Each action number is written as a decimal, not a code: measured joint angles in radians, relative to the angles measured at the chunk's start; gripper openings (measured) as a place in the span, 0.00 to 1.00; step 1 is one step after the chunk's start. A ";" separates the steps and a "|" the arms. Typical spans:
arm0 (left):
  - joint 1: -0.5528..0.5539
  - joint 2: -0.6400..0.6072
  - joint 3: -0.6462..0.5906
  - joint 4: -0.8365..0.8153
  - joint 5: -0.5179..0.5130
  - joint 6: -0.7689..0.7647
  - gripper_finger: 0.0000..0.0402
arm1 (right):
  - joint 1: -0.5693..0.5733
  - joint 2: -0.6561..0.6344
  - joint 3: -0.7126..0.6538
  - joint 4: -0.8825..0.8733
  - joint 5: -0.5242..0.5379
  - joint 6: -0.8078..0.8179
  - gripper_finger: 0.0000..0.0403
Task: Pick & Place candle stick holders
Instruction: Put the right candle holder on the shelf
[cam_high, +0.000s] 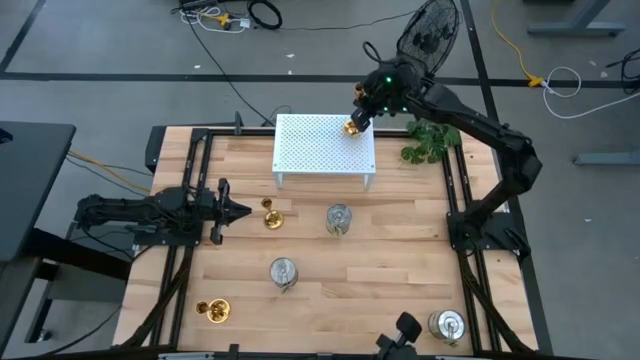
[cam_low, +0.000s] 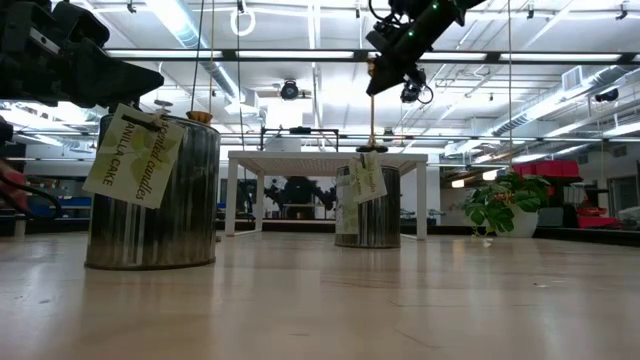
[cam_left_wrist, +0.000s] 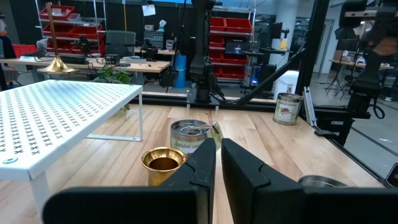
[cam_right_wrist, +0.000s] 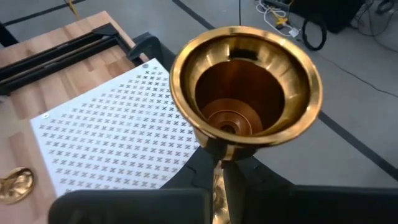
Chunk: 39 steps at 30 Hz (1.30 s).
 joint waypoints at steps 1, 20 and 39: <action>0.000 0.000 0.000 0.000 0.000 0.000 0.08 | -0.007 0.000 0.000 0.000 0.001 -0.004 0.03; 0.000 0.000 0.000 0.000 0.000 0.000 0.08 | -0.116 0.025 0.000 -0.003 -0.076 -0.061 0.03; 0.000 0.000 0.000 0.000 0.000 0.000 0.08 | -0.120 0.027 -0.001 0.030 -0.116 -0.107 0.03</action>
